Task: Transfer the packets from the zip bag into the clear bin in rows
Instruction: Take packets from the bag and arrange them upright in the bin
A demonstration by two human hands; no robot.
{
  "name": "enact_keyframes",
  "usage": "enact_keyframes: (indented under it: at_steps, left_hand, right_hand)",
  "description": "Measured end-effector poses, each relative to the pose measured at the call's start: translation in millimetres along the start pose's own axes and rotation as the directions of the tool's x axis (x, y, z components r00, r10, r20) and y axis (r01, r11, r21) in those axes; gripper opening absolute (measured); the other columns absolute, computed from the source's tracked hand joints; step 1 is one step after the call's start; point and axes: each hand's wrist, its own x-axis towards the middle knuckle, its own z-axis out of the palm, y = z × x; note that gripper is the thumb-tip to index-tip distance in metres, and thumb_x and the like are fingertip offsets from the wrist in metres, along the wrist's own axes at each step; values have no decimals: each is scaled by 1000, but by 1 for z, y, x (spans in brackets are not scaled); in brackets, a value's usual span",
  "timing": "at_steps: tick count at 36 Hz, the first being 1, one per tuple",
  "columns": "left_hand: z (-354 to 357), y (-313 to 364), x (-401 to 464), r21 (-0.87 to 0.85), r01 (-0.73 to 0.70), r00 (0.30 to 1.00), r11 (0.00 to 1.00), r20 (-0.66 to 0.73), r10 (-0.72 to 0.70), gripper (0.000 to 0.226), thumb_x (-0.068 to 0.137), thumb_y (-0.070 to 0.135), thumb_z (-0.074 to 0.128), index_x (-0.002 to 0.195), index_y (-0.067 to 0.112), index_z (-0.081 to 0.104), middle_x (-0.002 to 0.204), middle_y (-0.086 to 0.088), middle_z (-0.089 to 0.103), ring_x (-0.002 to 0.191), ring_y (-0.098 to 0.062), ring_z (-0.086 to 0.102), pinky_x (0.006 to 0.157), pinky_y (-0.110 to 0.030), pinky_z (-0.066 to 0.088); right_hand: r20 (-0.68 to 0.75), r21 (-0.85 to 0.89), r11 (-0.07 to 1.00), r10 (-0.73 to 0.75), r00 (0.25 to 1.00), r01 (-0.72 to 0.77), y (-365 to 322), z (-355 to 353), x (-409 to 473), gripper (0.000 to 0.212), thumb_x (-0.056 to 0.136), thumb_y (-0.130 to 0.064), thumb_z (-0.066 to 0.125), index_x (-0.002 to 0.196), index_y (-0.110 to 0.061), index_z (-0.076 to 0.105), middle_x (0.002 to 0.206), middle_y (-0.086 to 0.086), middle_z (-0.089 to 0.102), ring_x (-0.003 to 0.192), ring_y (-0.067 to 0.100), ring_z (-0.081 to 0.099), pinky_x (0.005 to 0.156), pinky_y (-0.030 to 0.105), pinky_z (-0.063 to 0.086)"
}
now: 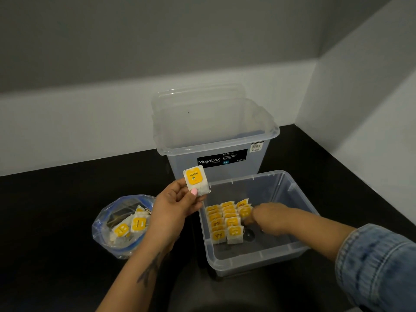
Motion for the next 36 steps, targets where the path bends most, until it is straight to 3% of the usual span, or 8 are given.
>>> enact_keyframes:
  at_steps: [5,11,20,24,28,31,36]
  left_hand:
    - [1,-1,0,4,7,1000,1000,0,-7,27,91,9,52,115,21,57,110,-2,69,98,-15,68,81,-28,56]
    - [2,-1,1,14,1,1000,1000,23,-1,31,90,8,54,120,18,56,108,-1,70,97,-15,68,80,-27,57]
    - [14,2,6,153,-22,998,988,66,12,38,89,7,57,126,16,51,108,-4,69,96,-15,68,79,-27,57]
    - [19,4,9,263,-79,994,962,95,56,41,88,8,61,125,21,50,97,1,70,93,-11,67,83,-29,56]
    - [26,3,10,392,-152,986,907,121,112,47,86,15,65,129,25,48,93,6,70,90,-6,66,86,-31,55]
    - [31,3,10,443,-193,979,875,145,143,50,85,20,67,130,28,46,91,9,70,88,-2,66,84,-25,54]
    - [36,2,9,480,-237,968,845,194,161,56,82,18,71,130,30,46,96,14,68,87,9,61,72,-6,48]
  right_hand:
    - [-20,41,999,-8,1000,9,-4,-2,1,38,99,-22,46,136,-31,48,127,6,53,113,24,53,94,32,46]
    - [-14,128,990,61,998,-59,-1,-3,-1,30,96,-20,51,125,-28,57,123,3,52,106,20,53,86,25,41]
    - [43,174,976,123,991,-129,-5,-37,-18,21,91,-13,57,111,-18,64,115,1,61,102,15,55,90,29,43]
    - [-144,267,958,143,979,-101,-5,-77,-31,19,93,-20,57,110,-19,64,108,-4,63,101,11,58,93,28,44]
    - [-418,508,852,112,902,130,-13,-109,-40,24,90,-35,61,111,-24,62,97,-12,60,80,-1,55,79,22,47]
    - [-442,526,828,71,894,194,-22,-116,-43,28,81,-35,72,107,-27,65,95,-12,65,84,-1,60,75,15,48]
    - [-445,460,877,90,891,141,-24,-110,-45,10,81,-26,73,91,-22,71,84,-8,68,78,5,62,69,18,48]
